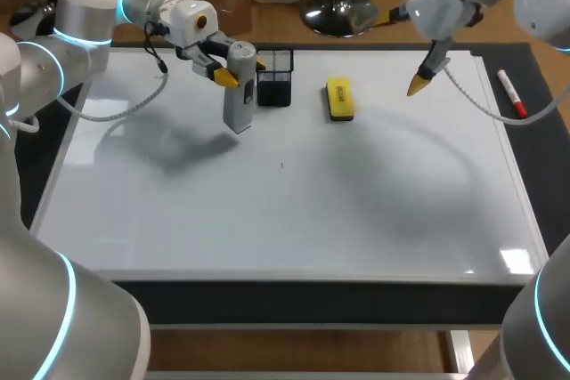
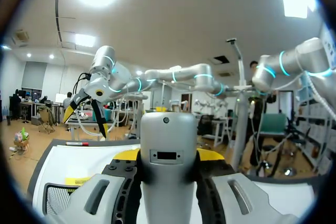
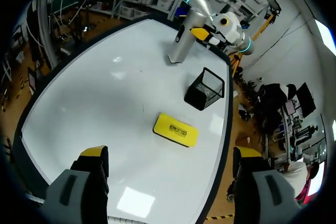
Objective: Pick up the inspection probe, press it on each red-marked spot on the whiteboard one by one, put down the probe, pick up the eraser, and wipe off all the red marks.
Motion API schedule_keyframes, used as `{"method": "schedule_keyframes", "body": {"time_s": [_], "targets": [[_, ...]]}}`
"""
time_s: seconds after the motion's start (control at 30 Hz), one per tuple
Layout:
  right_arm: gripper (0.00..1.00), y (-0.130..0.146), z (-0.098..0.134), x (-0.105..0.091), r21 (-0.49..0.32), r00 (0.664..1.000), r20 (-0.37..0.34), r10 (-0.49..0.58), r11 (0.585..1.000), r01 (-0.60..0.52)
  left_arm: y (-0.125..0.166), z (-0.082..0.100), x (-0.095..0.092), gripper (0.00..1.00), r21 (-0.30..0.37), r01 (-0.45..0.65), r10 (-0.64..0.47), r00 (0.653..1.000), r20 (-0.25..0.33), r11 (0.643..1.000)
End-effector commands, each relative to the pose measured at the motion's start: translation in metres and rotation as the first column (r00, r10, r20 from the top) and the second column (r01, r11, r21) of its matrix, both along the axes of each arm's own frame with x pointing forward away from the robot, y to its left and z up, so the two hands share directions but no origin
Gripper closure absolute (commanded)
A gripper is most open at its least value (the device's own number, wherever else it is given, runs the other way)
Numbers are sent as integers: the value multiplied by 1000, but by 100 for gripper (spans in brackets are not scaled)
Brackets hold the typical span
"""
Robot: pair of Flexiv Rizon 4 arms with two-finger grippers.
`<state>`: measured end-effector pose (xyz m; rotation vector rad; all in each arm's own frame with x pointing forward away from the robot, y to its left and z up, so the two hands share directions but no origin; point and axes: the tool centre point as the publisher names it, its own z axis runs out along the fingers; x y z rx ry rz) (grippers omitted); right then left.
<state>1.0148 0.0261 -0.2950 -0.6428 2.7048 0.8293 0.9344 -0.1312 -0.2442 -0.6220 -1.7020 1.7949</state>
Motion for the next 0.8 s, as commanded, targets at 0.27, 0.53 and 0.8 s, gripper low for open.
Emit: {"method": "schedule_keyframes", "body": {"time_s": [0.27, 0.53, 0.8], "targets": [[0, 0, 0, 0, -5, 1000, -1, 1, 1000, -1, 0, 7, 6, 100, 13, 97, -97, 995, -13, 995], [0, 0, 0, 0, -5, 1000, -1, 1, 1000, -1, 7, 30, 7, 100, 47, 54, -53, 998, -28, 997], [0, 0, 0, 0, -5, 1000, -1, 1, 1000, -1, 1, 51, 22, 100, 71, -50, 55, 996, -67, 996]]}}
